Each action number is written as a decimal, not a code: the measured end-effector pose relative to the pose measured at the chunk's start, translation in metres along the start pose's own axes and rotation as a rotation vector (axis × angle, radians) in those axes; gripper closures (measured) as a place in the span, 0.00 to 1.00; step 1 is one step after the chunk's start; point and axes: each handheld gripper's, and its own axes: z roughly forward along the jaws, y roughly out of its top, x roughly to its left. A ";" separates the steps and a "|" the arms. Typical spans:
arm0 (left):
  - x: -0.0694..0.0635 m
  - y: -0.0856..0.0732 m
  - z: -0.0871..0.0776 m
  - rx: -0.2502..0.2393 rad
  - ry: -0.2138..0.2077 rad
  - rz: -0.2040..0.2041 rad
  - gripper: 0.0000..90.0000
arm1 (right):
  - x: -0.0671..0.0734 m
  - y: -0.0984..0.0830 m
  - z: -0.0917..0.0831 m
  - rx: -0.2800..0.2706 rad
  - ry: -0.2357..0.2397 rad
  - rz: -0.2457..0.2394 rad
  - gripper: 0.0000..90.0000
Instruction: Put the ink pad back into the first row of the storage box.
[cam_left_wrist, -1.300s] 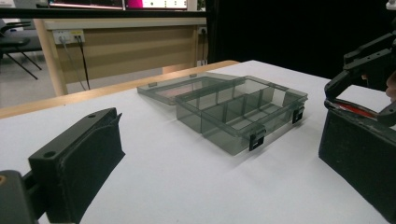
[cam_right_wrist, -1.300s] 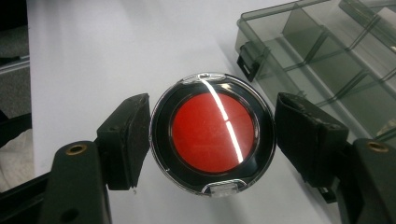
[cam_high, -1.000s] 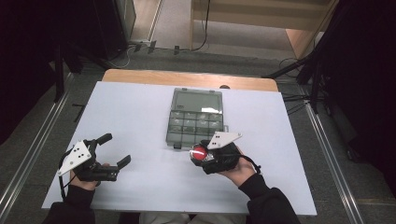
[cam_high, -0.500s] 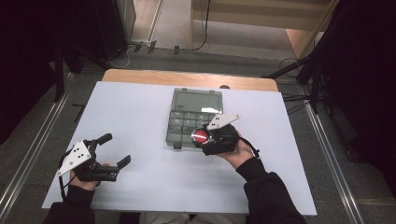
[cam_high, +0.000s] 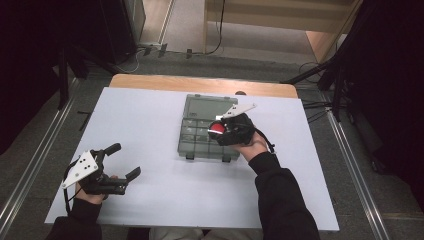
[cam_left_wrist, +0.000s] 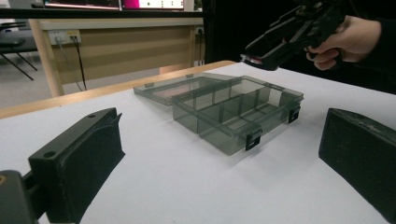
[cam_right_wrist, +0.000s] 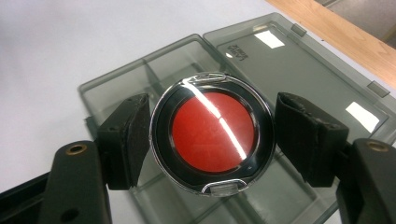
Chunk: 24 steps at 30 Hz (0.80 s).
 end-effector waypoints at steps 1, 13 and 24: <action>0.000 0.000 0.000 0.000 0.000 0.000 0.00 | -0.001 0.001 0.003 0.009 -0.007 0.001 0.34; 0.000 0.000 0.000 -0.005 -0.004 -0.002 0.00 | -0.015 0.010 0.028 0.079 -0.062 -0.005 0.34; 0.000 0.000 0.000 -0.006 -0.003 -0.002 0.00 | -0.021 0.004 0.042 0.127 -0.090 -0.005 0.19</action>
